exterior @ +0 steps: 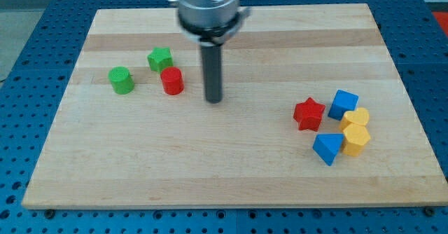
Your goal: Move the red circle above the red star
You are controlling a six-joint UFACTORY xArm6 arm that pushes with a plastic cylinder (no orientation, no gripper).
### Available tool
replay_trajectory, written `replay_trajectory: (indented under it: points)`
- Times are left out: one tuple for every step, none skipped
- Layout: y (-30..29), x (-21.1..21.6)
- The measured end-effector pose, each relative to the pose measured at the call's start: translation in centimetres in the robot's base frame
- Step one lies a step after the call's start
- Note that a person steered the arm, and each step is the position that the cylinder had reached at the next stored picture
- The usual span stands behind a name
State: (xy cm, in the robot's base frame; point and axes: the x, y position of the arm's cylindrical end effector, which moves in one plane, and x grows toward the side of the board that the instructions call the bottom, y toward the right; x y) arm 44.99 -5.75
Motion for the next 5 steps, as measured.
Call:
replay_trajectory:
  points:
    - [-8.4, 1.3]
    - [-17.3, -2.8]
    - [-17.3, -7.8]
    - [-16.0, -7.4]
    - [-13.9, -4.4]
